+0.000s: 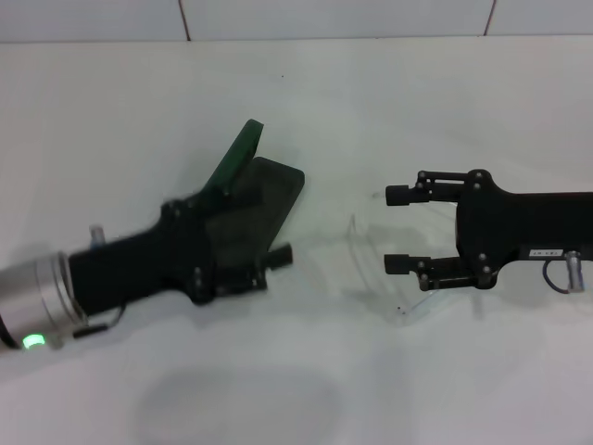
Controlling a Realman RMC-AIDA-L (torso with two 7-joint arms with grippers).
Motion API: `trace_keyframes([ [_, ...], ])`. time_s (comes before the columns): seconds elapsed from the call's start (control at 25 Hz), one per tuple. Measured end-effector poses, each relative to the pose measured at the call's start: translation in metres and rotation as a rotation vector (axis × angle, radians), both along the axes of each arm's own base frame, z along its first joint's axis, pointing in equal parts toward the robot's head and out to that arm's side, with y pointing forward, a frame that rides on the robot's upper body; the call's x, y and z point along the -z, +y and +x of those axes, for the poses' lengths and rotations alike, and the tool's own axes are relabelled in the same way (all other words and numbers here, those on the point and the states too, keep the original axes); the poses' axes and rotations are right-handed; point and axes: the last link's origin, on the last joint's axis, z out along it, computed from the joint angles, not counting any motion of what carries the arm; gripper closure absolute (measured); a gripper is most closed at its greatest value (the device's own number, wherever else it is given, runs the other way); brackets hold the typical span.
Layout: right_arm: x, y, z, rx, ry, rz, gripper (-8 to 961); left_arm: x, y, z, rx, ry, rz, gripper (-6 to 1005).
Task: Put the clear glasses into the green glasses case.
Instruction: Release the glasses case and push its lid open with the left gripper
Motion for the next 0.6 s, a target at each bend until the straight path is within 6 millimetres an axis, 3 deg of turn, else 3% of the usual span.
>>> trace_keyframes([
  [0.16, -0.001, 0.0, 0.002, 0.007, -0.004, 0.003, 189, -0.027, 0.023, 0.008, -0.063, -0.008, -0.037, 163],
  [0.36, -0.003, 0.001, 0.004, 0.011, -0.008, 0.006, 189, -0.052, 0.058, 0.013, -0.257, 0.121, -0.102, 177],
  [0.6, -0.002, 0.003, 0.005, 0.016, -0.017, 0.017, 189, -0.043, 0.073, 0.016, -0.375, 0.253, -0.142, 195],
])
